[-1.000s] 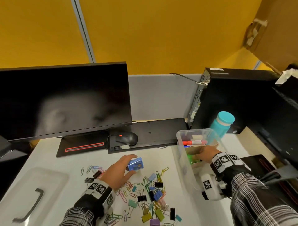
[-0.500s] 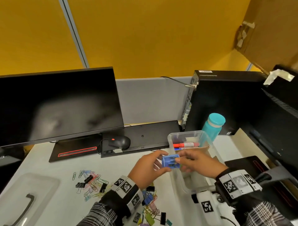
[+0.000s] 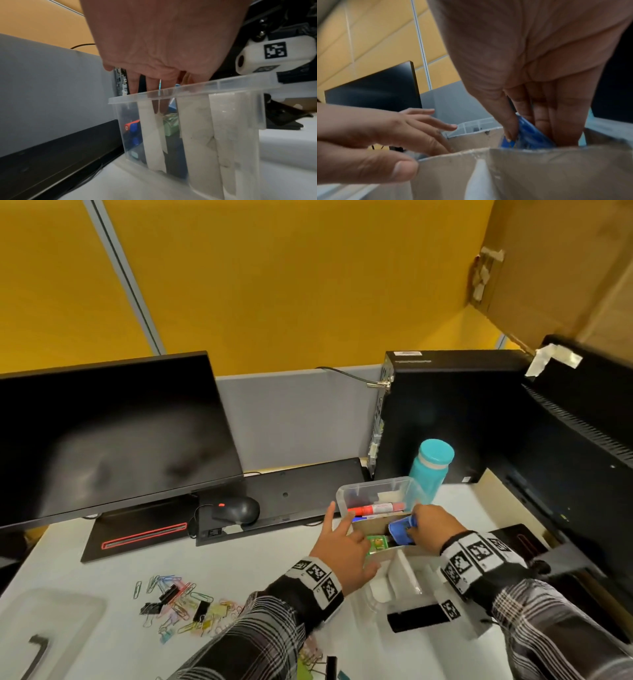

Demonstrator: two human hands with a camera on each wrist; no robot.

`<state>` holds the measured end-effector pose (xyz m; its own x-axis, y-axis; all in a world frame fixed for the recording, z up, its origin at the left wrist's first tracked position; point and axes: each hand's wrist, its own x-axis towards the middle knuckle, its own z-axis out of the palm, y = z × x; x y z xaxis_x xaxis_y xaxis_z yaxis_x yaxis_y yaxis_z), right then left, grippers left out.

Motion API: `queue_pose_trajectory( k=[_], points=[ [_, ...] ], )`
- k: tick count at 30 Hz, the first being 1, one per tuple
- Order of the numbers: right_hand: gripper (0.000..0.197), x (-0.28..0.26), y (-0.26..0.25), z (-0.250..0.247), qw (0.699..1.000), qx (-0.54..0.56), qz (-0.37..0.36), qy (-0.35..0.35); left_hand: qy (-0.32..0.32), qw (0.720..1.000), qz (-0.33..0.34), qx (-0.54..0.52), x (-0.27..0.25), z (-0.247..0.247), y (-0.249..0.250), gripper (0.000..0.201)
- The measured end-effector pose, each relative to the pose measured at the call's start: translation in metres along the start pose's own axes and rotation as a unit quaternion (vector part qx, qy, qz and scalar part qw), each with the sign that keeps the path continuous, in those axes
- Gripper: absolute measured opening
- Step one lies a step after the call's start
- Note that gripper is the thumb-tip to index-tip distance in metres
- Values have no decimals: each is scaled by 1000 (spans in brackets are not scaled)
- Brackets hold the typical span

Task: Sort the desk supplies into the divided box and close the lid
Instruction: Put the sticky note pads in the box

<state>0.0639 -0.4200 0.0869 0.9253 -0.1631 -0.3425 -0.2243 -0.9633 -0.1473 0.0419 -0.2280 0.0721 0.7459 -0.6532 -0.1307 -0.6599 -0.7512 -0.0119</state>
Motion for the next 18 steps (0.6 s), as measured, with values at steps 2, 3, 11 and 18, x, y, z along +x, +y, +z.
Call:
queue_pose_trajectory(
  k=[2,3,11,18],
  points=[
    [31,5,-5,1,1000,-7,22,-17,-9,1000,1,8,1,-6,6,50],
    [31,7,-6,1,999,-8,32,-24,-13,1000,-3,3,1,-8,8,50],
    [31,12,-8,-7,997,-13,68,-32,-24,999,-3,-28,3,1,3,47],
    [32,18,-4,6,996,14,56,-66,-32,999,-2,-42,4,9,-4,49]
  ],
)
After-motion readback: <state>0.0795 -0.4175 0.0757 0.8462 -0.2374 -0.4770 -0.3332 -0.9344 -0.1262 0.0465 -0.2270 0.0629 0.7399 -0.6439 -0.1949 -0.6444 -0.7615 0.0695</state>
